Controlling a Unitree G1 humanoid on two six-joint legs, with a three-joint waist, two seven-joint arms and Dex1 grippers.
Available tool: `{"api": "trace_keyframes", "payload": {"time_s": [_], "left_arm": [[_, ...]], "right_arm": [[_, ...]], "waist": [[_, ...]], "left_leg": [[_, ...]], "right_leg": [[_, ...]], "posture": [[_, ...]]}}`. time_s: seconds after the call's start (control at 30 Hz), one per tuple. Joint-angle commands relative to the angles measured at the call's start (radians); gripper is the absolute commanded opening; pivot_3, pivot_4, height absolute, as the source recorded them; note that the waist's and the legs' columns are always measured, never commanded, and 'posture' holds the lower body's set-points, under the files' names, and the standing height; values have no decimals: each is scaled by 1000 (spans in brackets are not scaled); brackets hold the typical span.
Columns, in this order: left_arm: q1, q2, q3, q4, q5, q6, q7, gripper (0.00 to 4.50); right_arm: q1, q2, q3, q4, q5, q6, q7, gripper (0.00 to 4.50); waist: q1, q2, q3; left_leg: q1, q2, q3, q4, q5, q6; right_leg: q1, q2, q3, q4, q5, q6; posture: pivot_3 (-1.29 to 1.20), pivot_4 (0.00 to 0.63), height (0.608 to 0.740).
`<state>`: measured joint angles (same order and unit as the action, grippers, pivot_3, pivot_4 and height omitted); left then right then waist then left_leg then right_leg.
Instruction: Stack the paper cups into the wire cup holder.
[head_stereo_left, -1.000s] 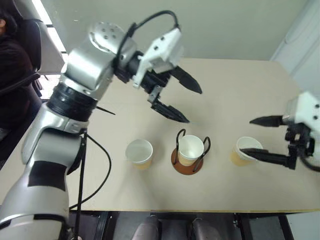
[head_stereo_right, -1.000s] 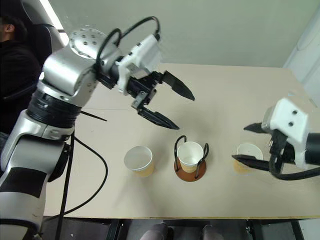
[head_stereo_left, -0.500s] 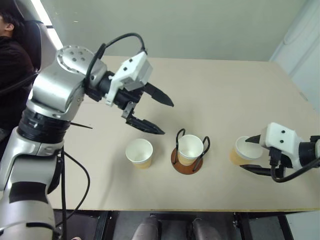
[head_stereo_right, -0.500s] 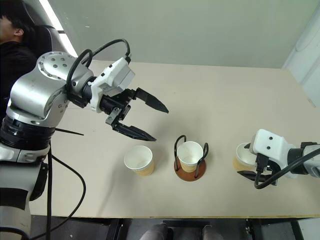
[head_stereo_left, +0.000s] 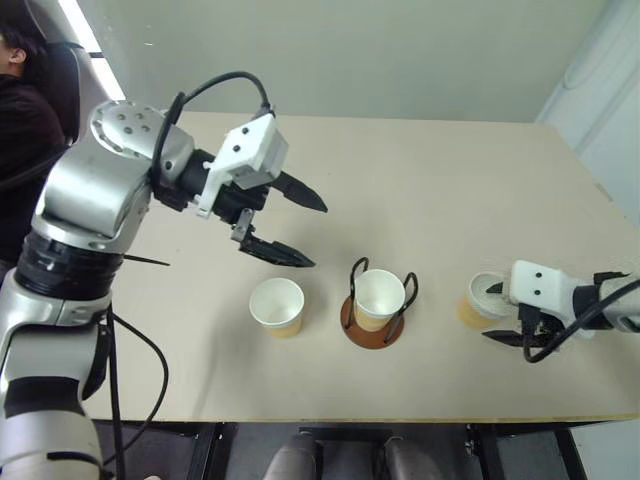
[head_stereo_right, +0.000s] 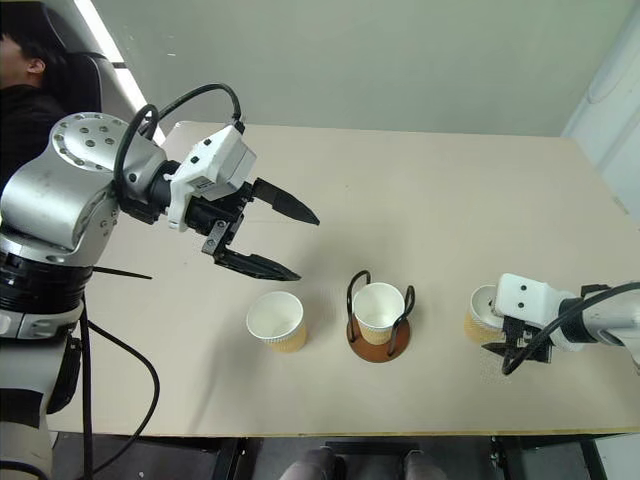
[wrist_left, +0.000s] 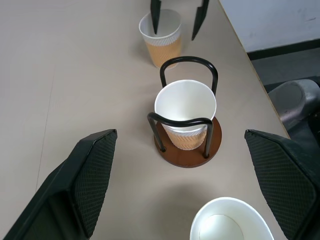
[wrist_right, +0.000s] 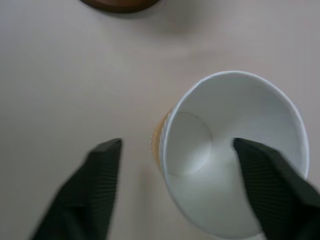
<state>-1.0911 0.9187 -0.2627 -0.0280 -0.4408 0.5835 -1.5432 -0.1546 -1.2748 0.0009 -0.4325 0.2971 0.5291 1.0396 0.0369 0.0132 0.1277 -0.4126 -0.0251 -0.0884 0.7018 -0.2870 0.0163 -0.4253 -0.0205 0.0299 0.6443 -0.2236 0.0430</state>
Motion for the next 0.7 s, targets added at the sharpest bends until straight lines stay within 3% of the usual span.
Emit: {"api": "trace_keyframes", "payload": {"time_s": [0.03,0.23,0.47,0.7], "left_arm": [[5,16,42,-23,9,-5,-1,4402],[66,64,68,-43,6,9,-16,4402],[147,95,102,-60,6,15,12,4402],[180,97,104,-74,10,8,12,4402]], "right_arm": [[-47,15,19,4,-23,-18,25,2150],[-73,34,9,-2,-34,-20,42,35],[-104,6,-86,-66,16,30,71,35],[-344,-23,-164,-136,188,169,105,35]], "waist": [[-1,0,0],[-5,0,0],[-5,0,0],[-8,0,0]], "left_leg": [[0,0,0,0,0,0],[0,0,0,-1,0,0],[0,0,0,-1,0,0],[1,0,-1,-2,0,0]], "right_leg": [[0,0,0,0,0,0],[0,0,0,-1,0,0],[1,0,0,-1,0,0],[1,0,0,-1,0,-1]], "posture": [[0,150,740],[0,150,740],[0,150,740],[0,150,740]]}}
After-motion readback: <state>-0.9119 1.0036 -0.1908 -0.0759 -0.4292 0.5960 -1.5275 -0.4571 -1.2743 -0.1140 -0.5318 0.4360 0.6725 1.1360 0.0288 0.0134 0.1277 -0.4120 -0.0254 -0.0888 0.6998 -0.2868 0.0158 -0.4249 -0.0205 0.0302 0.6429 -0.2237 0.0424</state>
